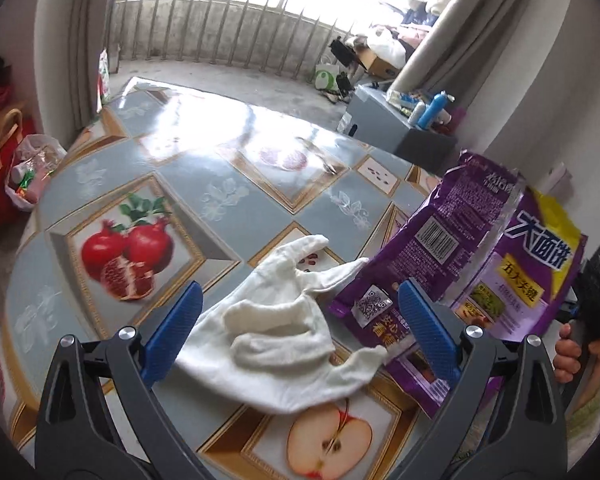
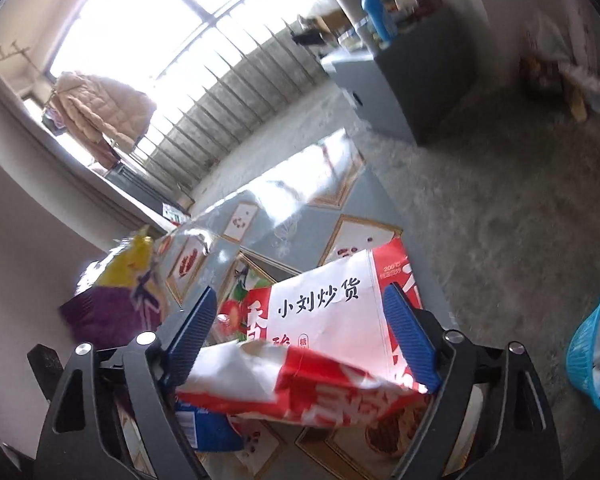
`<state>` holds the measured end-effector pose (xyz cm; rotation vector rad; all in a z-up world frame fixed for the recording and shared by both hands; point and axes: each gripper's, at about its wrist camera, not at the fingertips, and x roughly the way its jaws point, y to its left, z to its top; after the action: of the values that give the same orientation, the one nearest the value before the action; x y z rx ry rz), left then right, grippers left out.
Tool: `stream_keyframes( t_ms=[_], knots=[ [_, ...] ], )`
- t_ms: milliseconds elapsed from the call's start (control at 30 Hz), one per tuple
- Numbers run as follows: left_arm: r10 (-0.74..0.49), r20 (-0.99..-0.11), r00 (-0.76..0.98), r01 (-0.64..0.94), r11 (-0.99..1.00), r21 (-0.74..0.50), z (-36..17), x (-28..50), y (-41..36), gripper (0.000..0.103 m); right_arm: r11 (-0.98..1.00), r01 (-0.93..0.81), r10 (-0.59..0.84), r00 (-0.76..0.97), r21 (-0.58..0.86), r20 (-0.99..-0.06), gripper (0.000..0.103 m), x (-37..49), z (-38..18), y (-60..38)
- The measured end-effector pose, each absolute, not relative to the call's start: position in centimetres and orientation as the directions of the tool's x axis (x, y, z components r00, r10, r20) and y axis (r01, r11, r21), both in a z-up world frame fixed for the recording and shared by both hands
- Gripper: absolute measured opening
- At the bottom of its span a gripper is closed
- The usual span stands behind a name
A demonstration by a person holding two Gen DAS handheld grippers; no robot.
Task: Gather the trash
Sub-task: 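Grasp the purple snack bag with the left tool while the right tool grasps the red-white bag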
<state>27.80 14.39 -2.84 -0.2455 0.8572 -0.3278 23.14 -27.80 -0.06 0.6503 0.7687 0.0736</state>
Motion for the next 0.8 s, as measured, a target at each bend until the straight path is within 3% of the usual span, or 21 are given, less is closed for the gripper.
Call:
stream_keyframes(
  t_ms=[100,200,333,800],
  knots=[
    [-0.392,-0.703,0.594,0.230,0.919,-0.319,-3.5,28.6,12.5,0.090,0.796,0.176,0.346,0.654,0.579,-0.673,0.073,24.9,-2.2,-27.1],
    [-0.406,-0.733,0.545,0.248,0.914,-0.322,-4.5,29.4,11.0,0.070,0.787,0.168,0.396,0.600,0.594,-0.695,0.064,25.4,-3.7,-26.0],
    [-0.449,-0.773,0.449,0.269,0.893,-0.362,-6.3,29.4,9.0,0.054,0.794,0.155,0.440,0.522,0.588,-0.731,0.055,25.6,-5.4,-24.3],
    [-0.448,-0.806,0.386,0.273,0.890,-0.365,-7.1,22.7,8.5,0.049,0.778,0.125,0.485,0.503,0.615,-0.716,0.051,21.7,-6.3,-21.0]
  ],
)
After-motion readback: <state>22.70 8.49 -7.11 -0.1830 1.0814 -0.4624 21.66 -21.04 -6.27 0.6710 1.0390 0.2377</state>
